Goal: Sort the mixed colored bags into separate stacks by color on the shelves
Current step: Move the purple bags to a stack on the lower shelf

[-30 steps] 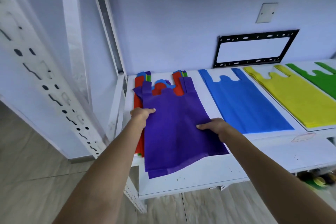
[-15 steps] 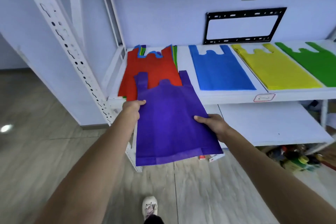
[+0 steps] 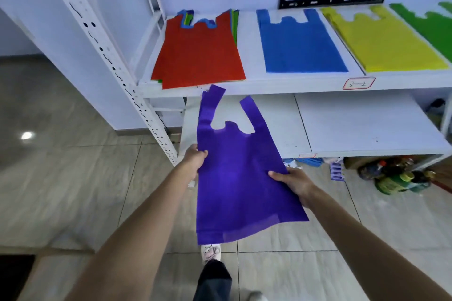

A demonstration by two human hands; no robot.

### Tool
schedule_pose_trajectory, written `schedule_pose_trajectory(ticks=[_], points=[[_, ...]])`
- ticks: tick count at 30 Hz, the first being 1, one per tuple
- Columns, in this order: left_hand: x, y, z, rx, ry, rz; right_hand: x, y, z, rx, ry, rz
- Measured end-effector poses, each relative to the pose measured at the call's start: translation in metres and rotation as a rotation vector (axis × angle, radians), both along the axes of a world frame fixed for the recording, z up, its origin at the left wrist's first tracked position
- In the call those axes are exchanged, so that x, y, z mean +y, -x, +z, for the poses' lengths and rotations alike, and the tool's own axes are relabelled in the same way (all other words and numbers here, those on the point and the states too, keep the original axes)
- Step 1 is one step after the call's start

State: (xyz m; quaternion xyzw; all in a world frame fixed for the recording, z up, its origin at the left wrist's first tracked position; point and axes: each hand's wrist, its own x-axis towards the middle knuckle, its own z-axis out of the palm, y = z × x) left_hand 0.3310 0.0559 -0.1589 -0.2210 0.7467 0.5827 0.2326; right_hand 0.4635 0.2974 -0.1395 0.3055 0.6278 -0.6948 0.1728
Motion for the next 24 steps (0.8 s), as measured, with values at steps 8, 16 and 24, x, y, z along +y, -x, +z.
schedule_pose_trajectory(ticks=[8, 16, 24], points=[[-0.006, 0.055, -0.094, -0.084, -0.053, 0.005, 0.009, 0.057, -0.067, -0.136, 0.034, 0.035], [0.011, 0.222, -0.140, 0.022, -0.218, -0.058, 0.021, 0.222, -0.126, 0.102, -0.040, -0.051], [0.015, 0.376, -0.127, 0.353, -0.442, -0.153, 0.021, 0.383, -0.154, 0.651, -0.035, -0.167]])
